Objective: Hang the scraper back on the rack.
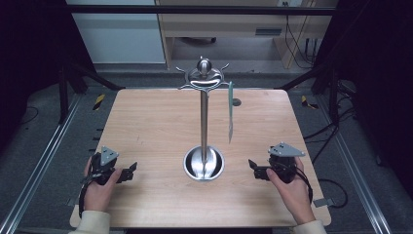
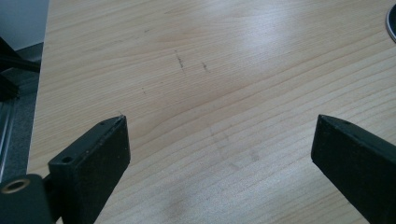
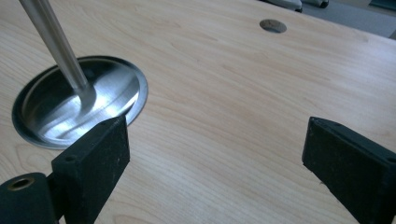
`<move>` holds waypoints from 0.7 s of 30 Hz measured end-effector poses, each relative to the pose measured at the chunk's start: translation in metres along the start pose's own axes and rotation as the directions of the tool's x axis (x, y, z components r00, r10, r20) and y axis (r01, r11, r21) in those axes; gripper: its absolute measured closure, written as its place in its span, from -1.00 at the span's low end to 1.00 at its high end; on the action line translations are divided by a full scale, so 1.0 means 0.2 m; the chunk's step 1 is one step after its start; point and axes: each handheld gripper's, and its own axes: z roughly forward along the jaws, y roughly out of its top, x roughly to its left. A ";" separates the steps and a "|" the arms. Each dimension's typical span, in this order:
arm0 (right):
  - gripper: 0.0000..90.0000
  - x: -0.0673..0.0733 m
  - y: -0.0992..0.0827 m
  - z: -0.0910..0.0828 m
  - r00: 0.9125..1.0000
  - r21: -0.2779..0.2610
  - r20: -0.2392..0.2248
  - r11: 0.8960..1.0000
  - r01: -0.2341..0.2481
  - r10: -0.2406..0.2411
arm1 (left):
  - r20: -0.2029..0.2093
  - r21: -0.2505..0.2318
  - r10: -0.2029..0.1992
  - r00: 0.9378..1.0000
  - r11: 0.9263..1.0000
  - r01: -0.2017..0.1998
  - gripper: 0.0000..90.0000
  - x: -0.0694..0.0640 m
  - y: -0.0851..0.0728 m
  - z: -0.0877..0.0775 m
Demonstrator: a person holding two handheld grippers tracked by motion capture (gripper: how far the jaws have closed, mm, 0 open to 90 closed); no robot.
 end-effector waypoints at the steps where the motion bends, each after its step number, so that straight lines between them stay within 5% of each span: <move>1: -0.82 0.00 -0.01 0.01 1.000 0.006 -0.001 1.000 -0.002 0.002 | 0.000 0.000 0.001 1.000 1.000 -0.001 -0.90 0.00 0.00 0.00; 21: -0.79 -0.08 -0.06 0.22 0.998 0.074 -0.003 0.995 -0.066 0.066 | 0.002 -0.002 0.005 1.000 1.000 -0.005 -0.90 0.00 0.00 0.00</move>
